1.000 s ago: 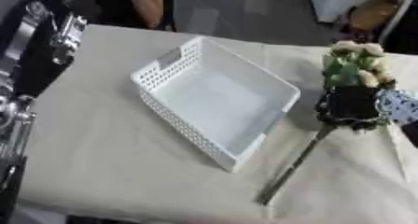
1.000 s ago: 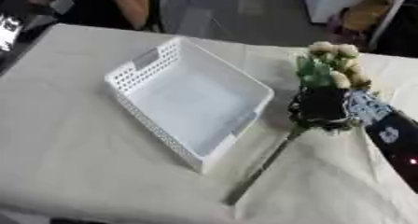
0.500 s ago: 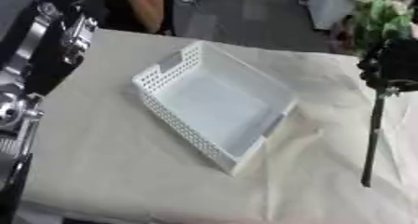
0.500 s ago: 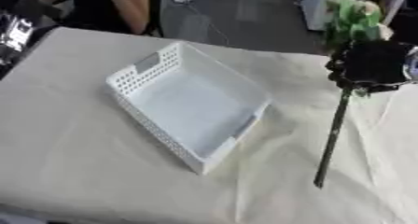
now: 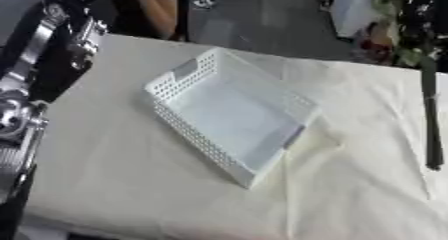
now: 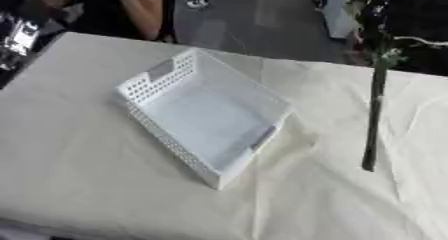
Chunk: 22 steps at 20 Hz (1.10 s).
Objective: Pick up objects on the table and place them in the box.
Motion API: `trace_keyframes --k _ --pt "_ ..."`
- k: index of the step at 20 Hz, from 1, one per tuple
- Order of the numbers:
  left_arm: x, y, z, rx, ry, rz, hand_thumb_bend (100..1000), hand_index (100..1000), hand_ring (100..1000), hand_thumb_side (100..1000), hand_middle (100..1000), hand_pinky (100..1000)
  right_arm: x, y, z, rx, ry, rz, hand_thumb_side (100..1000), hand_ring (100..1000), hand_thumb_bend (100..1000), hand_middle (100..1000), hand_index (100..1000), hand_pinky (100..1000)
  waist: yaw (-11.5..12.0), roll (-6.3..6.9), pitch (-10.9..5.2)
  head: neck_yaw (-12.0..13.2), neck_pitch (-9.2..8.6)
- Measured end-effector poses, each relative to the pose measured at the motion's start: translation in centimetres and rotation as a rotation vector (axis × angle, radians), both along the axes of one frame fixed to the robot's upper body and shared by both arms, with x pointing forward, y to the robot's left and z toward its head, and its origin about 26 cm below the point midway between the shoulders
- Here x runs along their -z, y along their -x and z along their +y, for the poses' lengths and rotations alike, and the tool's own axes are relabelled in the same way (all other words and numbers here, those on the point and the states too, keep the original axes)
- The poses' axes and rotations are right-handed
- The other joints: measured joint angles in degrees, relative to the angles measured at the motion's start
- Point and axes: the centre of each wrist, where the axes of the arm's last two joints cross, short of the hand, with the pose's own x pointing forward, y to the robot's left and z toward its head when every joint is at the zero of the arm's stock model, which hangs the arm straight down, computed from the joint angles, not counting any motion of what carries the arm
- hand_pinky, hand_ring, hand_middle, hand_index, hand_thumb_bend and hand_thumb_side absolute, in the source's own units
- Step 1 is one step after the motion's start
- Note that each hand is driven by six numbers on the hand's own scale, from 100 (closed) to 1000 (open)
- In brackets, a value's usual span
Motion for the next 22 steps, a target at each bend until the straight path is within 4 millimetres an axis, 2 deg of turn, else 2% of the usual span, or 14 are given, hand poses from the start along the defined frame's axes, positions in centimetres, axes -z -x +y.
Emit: trace_keyframes --k 5,9,13,17,22 --pt "0.0 0.0 0.0 0.001 0.0 0.001 100 1000 1000 852 1000 781 -2.8 -1.1 3.9 -0.137 -0.135 -0.041 100 475 175 434 468 478 0.31 0.02 -0.23 -0.04 0.0" --pt "0.0 0.0 -0.1 0.007 0.0 -0.001 100 1000 1000 852 1000 781 -3.6 -1.9 7.4 -0.229 -0.197 -0.028 100 482 158 438 468 493 0.92 0.02 -0.37 -0.12 0.0" --pt "-0.2 -0.1 -0.3 0.022 0.01 -0.008 100 1000 1000 851 1000 781 -3.2 -2.5 11.5 -0.318 -0.186 0.011 100 487 132 442 468 500 1.58 0.03 -0.35 -0.63 0.0" --pt "-0.3 -0.2 -0.6 0.036 0.013 -0.014 100 1000 999 850 1000 781 -1.8 -2.7 15.0 -0.386 -0.163 0.055 100 490 100 449 469 485 2.13 0.02 -0.12 -1.16 0.0" --pt "-0.7 -0.3 -1.1 0.059 0.019 -0.029 100 1000 998 849 1000 781 0.5 -3.2 18.1 -0.427 -0.159 0.116 100 440 100 441 471 435 2.91 0.02 0.26 -2.19 0.0"
